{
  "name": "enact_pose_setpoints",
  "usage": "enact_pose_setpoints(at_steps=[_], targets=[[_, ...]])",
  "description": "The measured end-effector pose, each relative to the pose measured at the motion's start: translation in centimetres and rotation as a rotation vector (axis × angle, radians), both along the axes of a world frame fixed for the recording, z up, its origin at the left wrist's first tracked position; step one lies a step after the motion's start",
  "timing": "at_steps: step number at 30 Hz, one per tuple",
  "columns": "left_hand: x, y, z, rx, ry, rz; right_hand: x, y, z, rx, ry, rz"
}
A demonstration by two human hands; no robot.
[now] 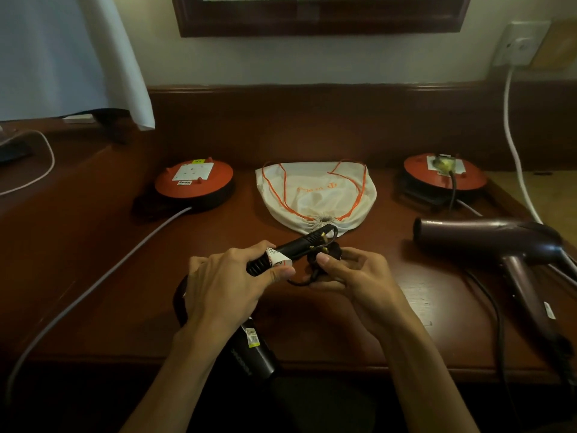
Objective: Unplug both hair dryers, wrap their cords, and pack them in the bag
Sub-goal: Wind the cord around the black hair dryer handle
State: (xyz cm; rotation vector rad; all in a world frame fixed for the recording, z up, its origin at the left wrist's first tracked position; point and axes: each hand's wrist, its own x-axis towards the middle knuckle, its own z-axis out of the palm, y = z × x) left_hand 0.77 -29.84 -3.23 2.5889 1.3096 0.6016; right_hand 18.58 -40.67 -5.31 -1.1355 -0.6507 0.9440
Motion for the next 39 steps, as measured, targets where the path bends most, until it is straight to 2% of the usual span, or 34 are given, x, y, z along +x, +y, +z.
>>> enact_pose_setpoints(at_steps=[4,8,13,15,19,20,22,24,26,31,35,37,39], targets=[[0.5,0.1,0.4,-0.054,0.03,0.004,-0.4,0.1,-0.3,0.092,-0.029,-0.019],[0.6,0.2,0.6,-0.073,0.02,-0.019,-0.2,0.0,-0.4,0.143,-0.018,0.068],[0.7,0.0,0.6,-0.052,0.053,-0.085,1.8,-0.2,0.0,0.006,-0.282,0.095],[0.8,0.1,0.6,-0.047,0.083,-0.095,1.9,-0.1,-0.4,0.051,-0.214,0.085],[1.0,0.1,0.6,-0.082,0.1,-0.099,0.5,0.7,-2.1,0.167,0.109,0.02],[1.0,0.0,0.6,-0.079,0.104,-0.093,0.3,0.8,-2.4,0.182,0.14,0.019],[1.3,0.0,0.6,-0.083,0.108,-0.081,0.6,0.7,-2.6,0.124,0.006,-0.007],[1.5,0.3,0.4,-0.104,0.136,-0.069,1.3,0.6,-2.8,-0.007,-0.337,-0.088],[1.9,0.7,0.1,-0.113,0.178,-0.068,1.7,0.5,-3.0,-0.081,-0.541,-0.154],[2.8,1.1,-0.2,-0.128,0.21,-0.081,1.9,0.1,-4.3,-0.308,-0.625,-0.202],[3.6,2.2,-0.2,-0.145,0.258,-0.12,1.7,-0.7,-4.1,-0.296,-0.901,-0.166],[4.1,2.5,0.1,-0.158,0.164,-0.167,2.2,-0.5,-3.7,-0.262,-1.031,-0.089],[4.4,2.9,0.8,-0.098,-0.123,-0.207,2.9,-0.3,-3.6,-0.29,-1.112,-0.023]])
